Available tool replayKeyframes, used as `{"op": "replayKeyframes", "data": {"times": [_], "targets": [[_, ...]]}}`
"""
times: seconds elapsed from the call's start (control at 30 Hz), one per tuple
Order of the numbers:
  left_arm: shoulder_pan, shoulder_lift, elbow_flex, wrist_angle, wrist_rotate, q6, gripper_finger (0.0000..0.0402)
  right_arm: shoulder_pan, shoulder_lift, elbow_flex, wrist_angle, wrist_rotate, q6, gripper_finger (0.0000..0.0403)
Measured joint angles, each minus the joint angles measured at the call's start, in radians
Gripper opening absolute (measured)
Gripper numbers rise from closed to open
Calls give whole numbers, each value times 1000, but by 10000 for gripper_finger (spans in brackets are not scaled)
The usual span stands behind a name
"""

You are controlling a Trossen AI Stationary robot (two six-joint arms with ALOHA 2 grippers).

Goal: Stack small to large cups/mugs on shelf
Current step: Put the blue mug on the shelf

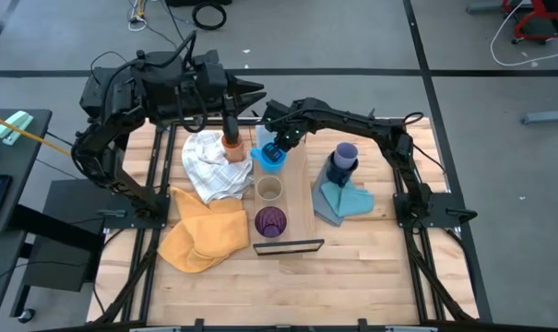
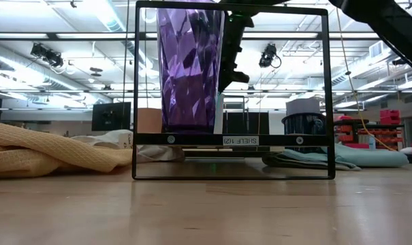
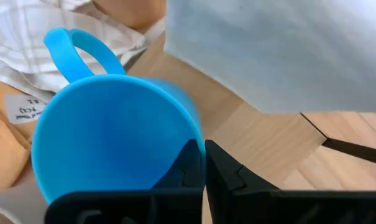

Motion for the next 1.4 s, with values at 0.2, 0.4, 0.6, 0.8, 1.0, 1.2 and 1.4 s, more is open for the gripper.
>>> {"op": "replayKeyframes", "data": {"times": [0.2,0.4,0.6,0.8,1.0,1.2,1.4], "targets": [[0,0,0,-1,0,0,77,2,0,0,3,4,0,3],[0,1,0,-1,0,-3,79,2,0,0,7,4,3,3],[0,1,0,-1,0,-3,80,3,0,0,13,-11,15,3],[0,1,0,-1,0,-3,73,8,0,0,21,-14,24,3],[0,-6,0,0,0,-3,79,8,0,0,21,-15,41,3],[0,-18,1,3,0,-3,81,8,-1,0,21,-15,44,3],[0,-27,1,3,0,-3,74,10,-2,-27,34,-14,44,3]]}}
